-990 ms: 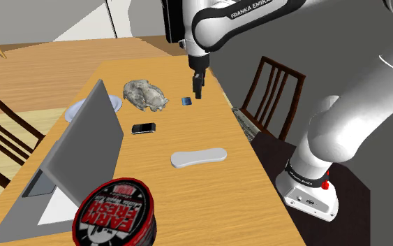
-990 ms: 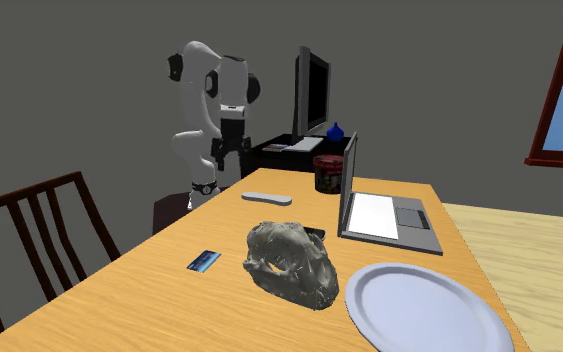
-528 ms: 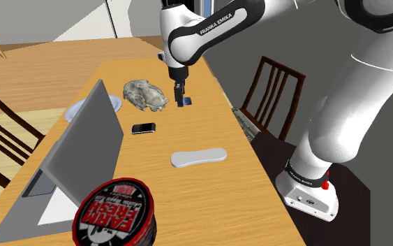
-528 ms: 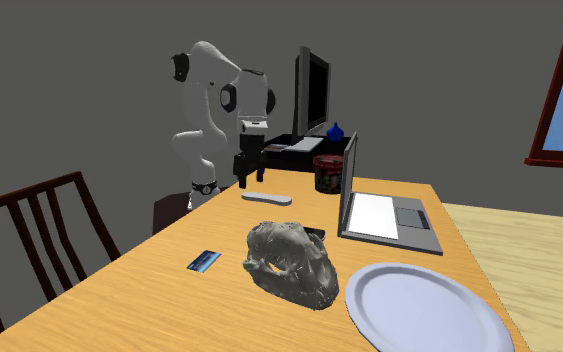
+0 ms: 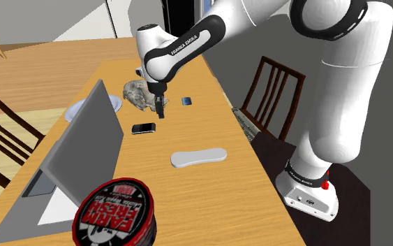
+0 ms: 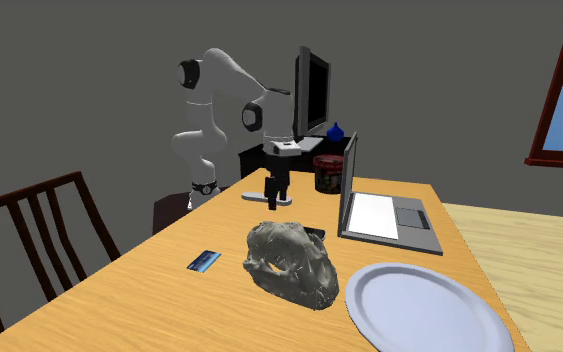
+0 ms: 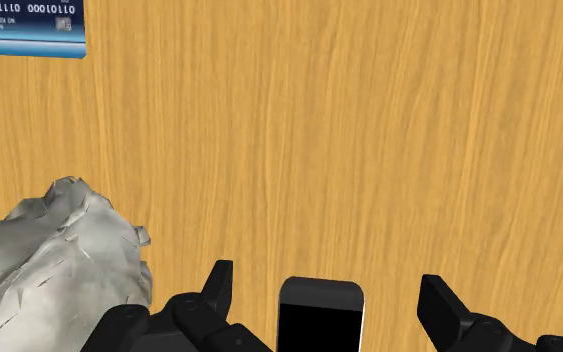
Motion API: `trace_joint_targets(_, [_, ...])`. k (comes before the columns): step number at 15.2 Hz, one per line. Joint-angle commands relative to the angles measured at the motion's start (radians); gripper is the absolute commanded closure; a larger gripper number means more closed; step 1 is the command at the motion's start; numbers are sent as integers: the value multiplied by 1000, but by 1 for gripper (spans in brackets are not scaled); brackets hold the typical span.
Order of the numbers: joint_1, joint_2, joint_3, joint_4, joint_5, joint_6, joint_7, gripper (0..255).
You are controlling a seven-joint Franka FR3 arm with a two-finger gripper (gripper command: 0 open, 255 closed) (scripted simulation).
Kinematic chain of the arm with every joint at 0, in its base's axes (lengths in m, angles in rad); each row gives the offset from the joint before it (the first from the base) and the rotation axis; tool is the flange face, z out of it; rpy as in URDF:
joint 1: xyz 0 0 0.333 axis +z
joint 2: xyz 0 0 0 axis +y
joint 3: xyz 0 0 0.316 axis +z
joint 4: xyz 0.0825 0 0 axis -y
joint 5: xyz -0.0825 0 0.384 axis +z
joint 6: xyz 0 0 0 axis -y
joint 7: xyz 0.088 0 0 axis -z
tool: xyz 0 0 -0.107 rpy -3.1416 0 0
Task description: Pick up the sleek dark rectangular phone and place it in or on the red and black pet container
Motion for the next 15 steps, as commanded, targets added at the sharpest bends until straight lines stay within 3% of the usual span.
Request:
trace_joint_targets(1, [9,71,10,67,-4,8,-23,0])
trace_joint_targets(7, [43,262,38,262,-23,10,-75,0])
trace_joint_targets(15, [45,320,32,244,-34,85,-69,0])
